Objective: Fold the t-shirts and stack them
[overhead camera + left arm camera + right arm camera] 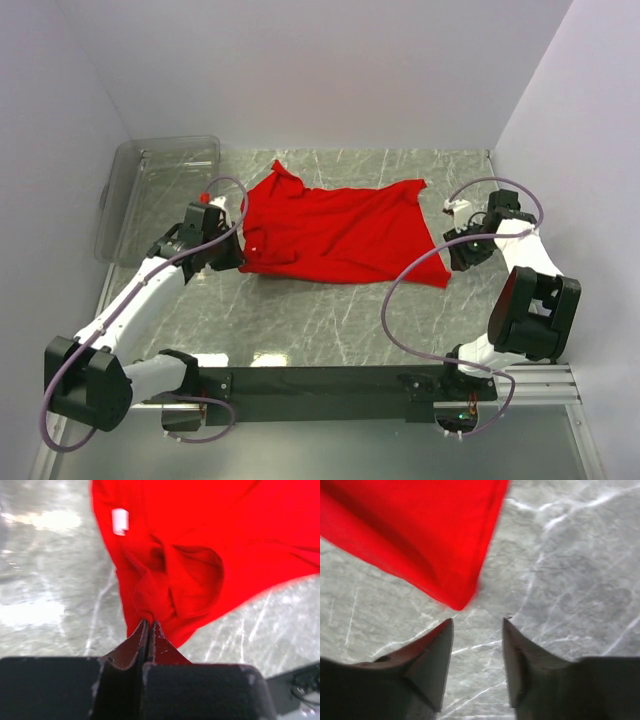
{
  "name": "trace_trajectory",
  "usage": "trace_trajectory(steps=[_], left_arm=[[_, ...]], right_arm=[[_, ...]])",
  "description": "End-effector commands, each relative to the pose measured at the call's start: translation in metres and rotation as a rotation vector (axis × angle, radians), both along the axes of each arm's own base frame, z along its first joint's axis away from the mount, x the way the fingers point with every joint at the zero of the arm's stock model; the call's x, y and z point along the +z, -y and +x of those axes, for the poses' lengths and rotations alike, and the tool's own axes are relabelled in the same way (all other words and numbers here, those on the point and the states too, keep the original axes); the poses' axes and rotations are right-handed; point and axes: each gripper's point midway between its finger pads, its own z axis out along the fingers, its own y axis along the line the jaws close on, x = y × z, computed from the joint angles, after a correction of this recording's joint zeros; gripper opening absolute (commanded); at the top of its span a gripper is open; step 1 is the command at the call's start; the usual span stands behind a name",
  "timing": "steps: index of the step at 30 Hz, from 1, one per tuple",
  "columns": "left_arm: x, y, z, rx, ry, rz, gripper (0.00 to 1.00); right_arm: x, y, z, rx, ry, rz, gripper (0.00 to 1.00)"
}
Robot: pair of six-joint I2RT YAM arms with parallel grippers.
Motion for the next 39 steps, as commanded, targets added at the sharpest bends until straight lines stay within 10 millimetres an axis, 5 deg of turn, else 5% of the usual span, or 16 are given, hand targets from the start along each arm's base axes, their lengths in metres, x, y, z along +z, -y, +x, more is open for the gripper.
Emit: trace_trajectory(steps=[1,3,6,9,16,32,36,39], left_arm=[[-0.009,0.016,-0.011,-0.059,-0.072,-0.065,0.01],[-0.018,0.018,-0.014,-0.037,-0.107,-0.077,0.01],[-0.017,0.020,-0.012,-0.025,-0.091,-0.093,0.01],[-0.023,0.020,-0.012,-0.024,-0.113,-0.092,0.01],[-0.028,0.023,-0.010,-0.021,-0.126,-0.102,0.01],[-0.036,0.020,-0.013,-0.003,-0.141,-0.091,0.01],[-0.038,0.019,-0.015,0.009,-0.144,-0.098,0.01],[-0.042,0.018,-0.019,0.019,-0.159,-0.097,0.01]], right_arm=[[0.021,0.008,0.025,-0.113,0.089,-0.002,0.56],[0.038,0.001,0.032,-0.116,0.164,0.039,0.65],[0.049,-0.018,0.027,-0.021,0.189,0.100,0.64],[0.029,-0.053,-0.027,0.280,0.033,0.202,0.56],[-0.017,-0.043,-0.051,0.348,-0.040,0.030,0.54],[-0.059,-0.042,-0.034,0.326,-0.100,-0.111,0.52],[-0.065,-0.045,-0.040,0.338,-0.120,-0.106,0.42],[-0.065,-0.045,-0.041,0.333,-0.117,-0.107,0.24]])
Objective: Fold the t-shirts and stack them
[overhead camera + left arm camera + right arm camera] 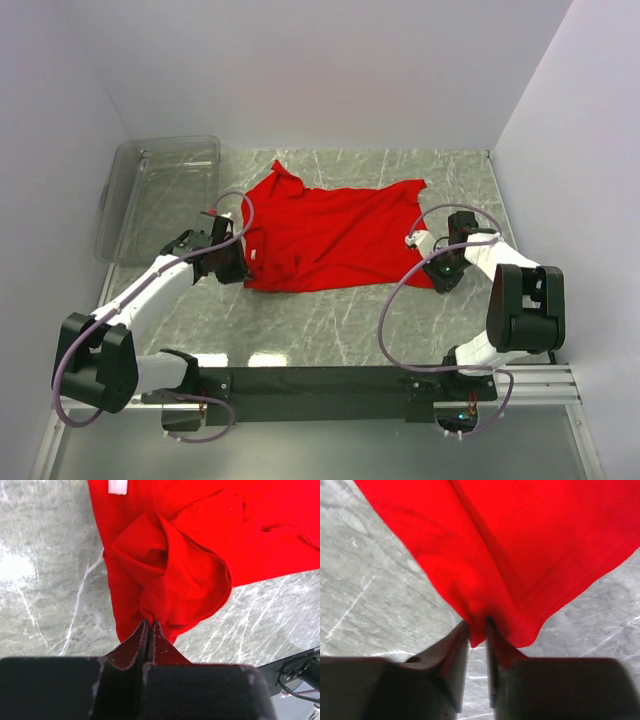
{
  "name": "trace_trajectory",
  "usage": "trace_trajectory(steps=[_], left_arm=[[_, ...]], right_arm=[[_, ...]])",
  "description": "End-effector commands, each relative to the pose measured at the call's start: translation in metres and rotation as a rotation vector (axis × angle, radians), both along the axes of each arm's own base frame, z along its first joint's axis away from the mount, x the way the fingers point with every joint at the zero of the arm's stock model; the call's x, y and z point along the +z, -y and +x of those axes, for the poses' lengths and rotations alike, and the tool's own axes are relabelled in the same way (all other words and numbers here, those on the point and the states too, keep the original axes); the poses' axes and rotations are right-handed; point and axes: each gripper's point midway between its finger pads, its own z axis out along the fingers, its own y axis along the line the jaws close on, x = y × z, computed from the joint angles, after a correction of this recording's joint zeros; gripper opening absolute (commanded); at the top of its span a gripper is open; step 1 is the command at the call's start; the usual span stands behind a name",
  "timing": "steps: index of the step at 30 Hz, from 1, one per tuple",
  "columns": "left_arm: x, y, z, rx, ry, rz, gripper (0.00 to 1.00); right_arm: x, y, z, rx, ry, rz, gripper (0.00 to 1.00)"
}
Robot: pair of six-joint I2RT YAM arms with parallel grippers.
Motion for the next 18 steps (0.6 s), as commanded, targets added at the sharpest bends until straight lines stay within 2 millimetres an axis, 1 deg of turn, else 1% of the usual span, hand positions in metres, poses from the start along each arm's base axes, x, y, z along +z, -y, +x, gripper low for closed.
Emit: trace_trajectory(steps=[1,2,3,4,6,8,9,11,12,15,18], left_arm=[[0.004,0.002,0.001,0.017,0.021,-0.016,0.01],[0.002,0.000,-0.001,0.022,0.014,-0.012,0.01],[0.000,-0.002,-0.002,0.031,0.007,-0.001,0.01],[0.000,-0.003,-0.003,0.041,0.003,0.004,0.01],[-0.003,-0.006,-0.005,0.055,-0.009,0.016,0.01],[-0.006,-0.010,-0.007,0.075,-0.020,0.027,0.01],[-0.007,-0.011,-0.008,0.083,-0.025,0.030,0.01],[-0.009,-0.014,-0.010,0.104,-0.033,0.041,0.01],[-0.009,-0.015,-0.011,0.109,-0.035,0.045,0.01],[-0.009,-0.019,-0.016,0.126,-0.042,0.053,0.01],[-0.010,-0.020,-0.022,0.138,-0.049,0.048,0.01]], right_arm=[[-0.002,-0.002,-0.002,-0.006,0.001,0.001,0.14],[0.004,0.000,0.000,-0.020,0.023,0.012,0.10],[0.011,0.001,0.003,-0.030,0.037,0.022,0.02],[0.016,0.003,0.005,-0.043,0.048,0.033,0.00],[0.038,0.012,0.013,-0.079,0.091,0.058,0.00],[0.052,0.019,0.017,-0.097,0.115,0.071,0.00],[0.066,0.026,0.020,-0.114,0.139,0.081,0.00],[0.077,0.031,0.023,-0.123,0.160,0.093,0.00],[0.087,0.033,0.024,-0.123,0.175,0.095,0.00],[0.098,0.036,0.025,-0.136,0.192,0.116,0.00],[0.097,0.037,0.026,-0.159,0.188,0.130,0.00]])
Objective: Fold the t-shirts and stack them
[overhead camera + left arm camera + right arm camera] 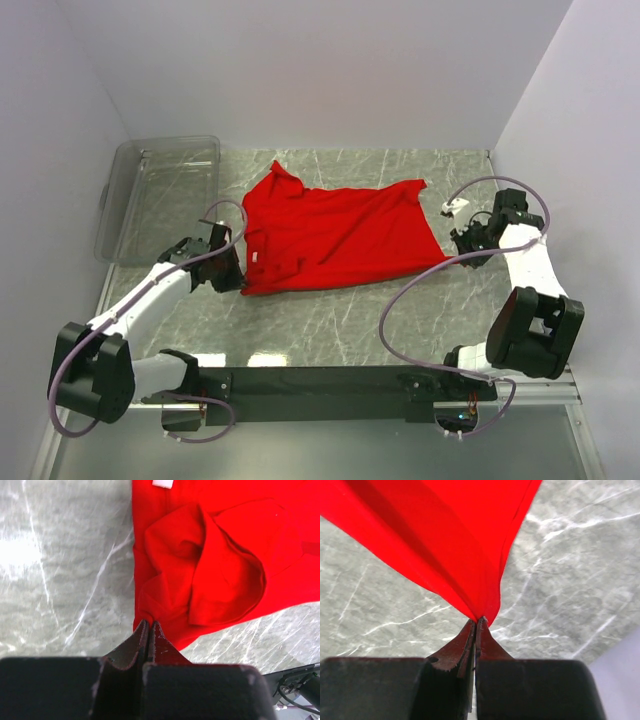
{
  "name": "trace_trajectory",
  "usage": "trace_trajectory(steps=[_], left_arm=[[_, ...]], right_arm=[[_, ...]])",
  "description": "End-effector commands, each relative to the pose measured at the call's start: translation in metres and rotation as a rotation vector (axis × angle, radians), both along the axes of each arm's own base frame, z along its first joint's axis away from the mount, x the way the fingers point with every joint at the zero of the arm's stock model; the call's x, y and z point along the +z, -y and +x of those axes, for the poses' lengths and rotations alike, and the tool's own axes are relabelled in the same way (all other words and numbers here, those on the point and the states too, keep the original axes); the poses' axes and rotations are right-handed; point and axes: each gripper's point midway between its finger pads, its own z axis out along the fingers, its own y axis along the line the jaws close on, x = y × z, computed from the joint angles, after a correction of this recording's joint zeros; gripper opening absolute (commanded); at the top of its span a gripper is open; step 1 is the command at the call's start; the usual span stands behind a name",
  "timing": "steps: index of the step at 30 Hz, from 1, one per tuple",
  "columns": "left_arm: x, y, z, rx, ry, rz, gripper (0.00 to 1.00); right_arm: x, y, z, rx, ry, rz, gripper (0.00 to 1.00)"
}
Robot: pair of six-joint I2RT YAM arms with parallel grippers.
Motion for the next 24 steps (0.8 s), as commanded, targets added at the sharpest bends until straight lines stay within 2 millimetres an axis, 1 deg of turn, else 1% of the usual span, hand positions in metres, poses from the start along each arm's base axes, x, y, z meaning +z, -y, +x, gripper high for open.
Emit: trace_trajectory(steps=[1,4,7,10,11,13,14,16,17,20,21,22,24], left_arm=[[0.003,-0.005,-0.007,0.038,0.001,0.007,0.01],[0.001,-0.006,-0.010,0.058,-0.029,0.013,0.01],[0.001,-0.005,-0.016,0.077,-0.066,0.002,0.01],[0.000,-0.002,-0.026,0.089,-0.106,-0.028,0.01],[-0.005,-0.001,-0.031,0.091,-0.128,-0.036,0.01],[-0.012,0.003,-0.036,0.098,-0.155,-0.055,0.01],[-0.015,0.005,-0.038,0.092,-0.166,-0.051,0.01],[-0.021,0.005,-0.039,0.097,-0.197,-0.038,0.11],[-0.022,0.005,-0.038,0.099,-0.207,-0.033,0.20],[-0.023,0.004,-0.035,0.102,-0.218,-0.003,0.39],[-0.021,0.003,-0.034,0.108,-0.211,0.003,0.48],[-0.012,0.003,-0.028,0.116,-0.175,-0.002,0.53],[-0.002,-0.001,-0.022,0.138,-0.126,0.007,0.62]], right_arm=[[0.006,-0.003,-0.005,0.000,-0.013,0.032,0.00],[-0.001,0.002,-0.003,-0.036,-0.026,0.026,0.00],[-0.007,0.010,-0.007,-0.064,-0.046,0.003,0.00],[-0.015,0.017,-0.017,-0.080,-0.076,-0.008,0.00],[-0.023,0.018,-0.023,-0.080,-0.100,-0.010,0.00],[-0.031,0.017,-0.026,-0.080,-0.113,-0.005,0.00],[-0.038,0.014,-0.030,-0.081,-0.133,0.008,0.00],[-0.043,0.012,-0.030,-0.084,-0.147,0.028,0.00],[-0.048,0.010,-0.031,-0.086,-0.165,0.042,0.00],[-0.052,0.007,-0.033,-0.078,-0.178,0.061,0.00],[-0.052,0.005,-0.032,-0.072,-0.176,0.065,0.00],[-0.051,0.004,-0.031,-0.071,-0.173,0.077,0.00],[-0.050,0.002,-0.030,-0.066,-0.171,0.087,0.00]])
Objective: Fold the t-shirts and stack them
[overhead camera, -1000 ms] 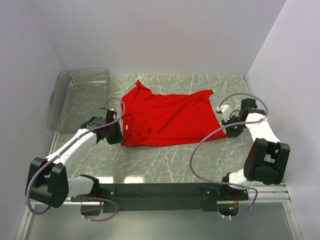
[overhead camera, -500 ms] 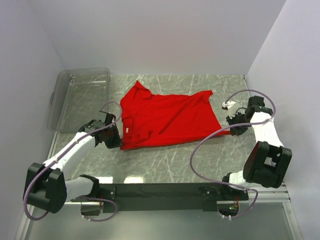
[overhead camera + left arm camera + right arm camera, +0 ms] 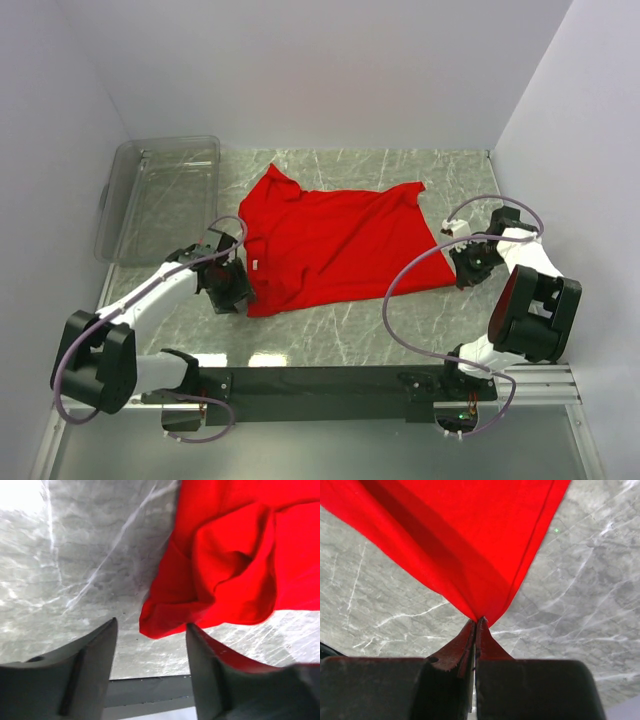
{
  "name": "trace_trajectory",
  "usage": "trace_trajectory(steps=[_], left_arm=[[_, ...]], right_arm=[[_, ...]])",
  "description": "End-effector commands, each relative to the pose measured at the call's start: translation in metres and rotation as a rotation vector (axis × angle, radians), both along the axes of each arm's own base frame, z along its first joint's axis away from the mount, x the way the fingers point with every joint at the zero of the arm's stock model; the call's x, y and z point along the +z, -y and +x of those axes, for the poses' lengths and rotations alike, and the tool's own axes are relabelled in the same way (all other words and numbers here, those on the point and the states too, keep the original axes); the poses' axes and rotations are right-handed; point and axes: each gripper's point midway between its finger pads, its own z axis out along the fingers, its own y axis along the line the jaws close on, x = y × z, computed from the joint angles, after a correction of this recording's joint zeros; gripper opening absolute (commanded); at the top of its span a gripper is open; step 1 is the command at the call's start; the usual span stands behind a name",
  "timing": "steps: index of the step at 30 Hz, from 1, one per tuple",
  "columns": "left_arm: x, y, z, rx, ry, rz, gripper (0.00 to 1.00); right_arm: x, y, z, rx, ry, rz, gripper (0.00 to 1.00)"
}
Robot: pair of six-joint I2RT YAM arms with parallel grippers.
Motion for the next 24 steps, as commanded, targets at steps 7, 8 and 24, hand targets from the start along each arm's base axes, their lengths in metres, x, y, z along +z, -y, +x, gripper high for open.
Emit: trace_trajectory(steps=[7,8,24], left_arm=[[0.042,0.005,0.030,0.012,0.209,-0.034,0.65],[0.042,0.006,0.031,0.003,0.213,-0.042,0.65],[0.008,0.019,0.034,-0.096,0.125,-0.054,0.33]], right_arm=[[0.003,-0.005,0.013,-0.001,0.034,0.049,0.00],[0.003,-0.005,0.014,-0.005,0.033,0.052,0.00],[0.005,-0.005,0.019,-0.011,0.042,0.052,0.00]])
